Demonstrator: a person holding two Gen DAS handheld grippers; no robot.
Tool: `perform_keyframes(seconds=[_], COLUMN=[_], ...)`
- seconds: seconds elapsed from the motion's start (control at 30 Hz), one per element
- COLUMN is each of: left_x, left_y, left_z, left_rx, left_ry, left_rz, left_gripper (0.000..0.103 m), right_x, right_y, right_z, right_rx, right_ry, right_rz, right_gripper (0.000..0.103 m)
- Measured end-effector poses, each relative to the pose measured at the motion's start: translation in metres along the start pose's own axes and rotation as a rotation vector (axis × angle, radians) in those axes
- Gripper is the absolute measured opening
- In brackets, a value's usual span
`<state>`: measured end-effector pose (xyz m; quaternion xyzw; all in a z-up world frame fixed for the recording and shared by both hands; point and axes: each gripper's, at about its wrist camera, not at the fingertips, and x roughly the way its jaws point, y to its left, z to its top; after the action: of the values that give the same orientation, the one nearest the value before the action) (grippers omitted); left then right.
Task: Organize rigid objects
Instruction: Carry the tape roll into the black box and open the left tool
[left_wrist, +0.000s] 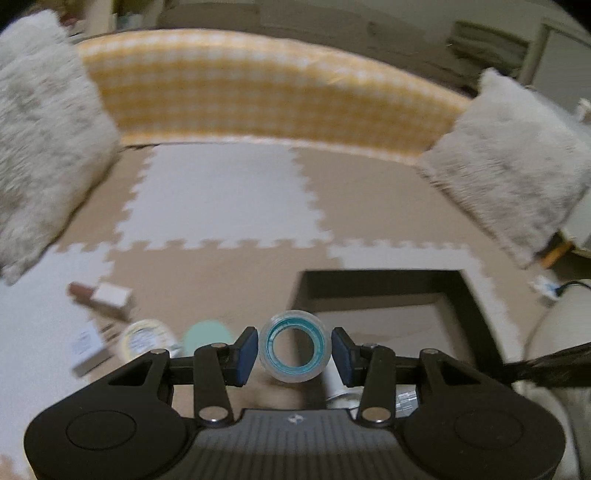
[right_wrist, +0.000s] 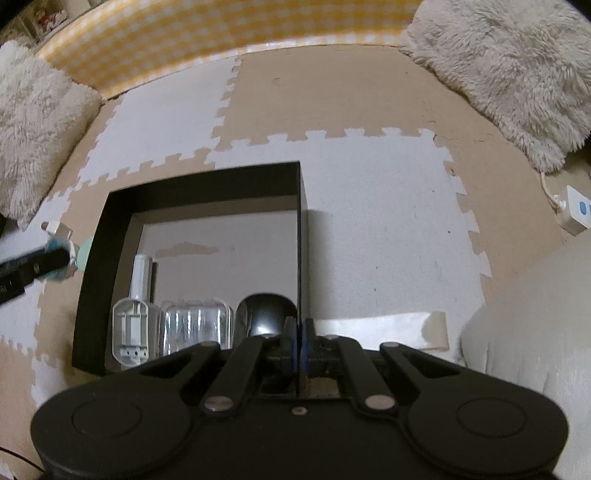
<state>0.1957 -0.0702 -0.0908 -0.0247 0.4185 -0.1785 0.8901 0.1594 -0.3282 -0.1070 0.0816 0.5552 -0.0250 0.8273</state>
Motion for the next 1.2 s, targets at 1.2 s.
perform_keyframes(seconds=[1.2], left_x=[0.129], left_y=[-0.089], left_z=[-0.009], left_rx=[-0.088], left_ry=[0.195], left_rz=[-0.385], left_gripper=[0.063], right_x=[-0.005], right_y=[0.006], right_z=[-0.008], right_rx=[-0.022], right_ry=[0.0], right_rz=[-0.011], right_gripper=[0.003])
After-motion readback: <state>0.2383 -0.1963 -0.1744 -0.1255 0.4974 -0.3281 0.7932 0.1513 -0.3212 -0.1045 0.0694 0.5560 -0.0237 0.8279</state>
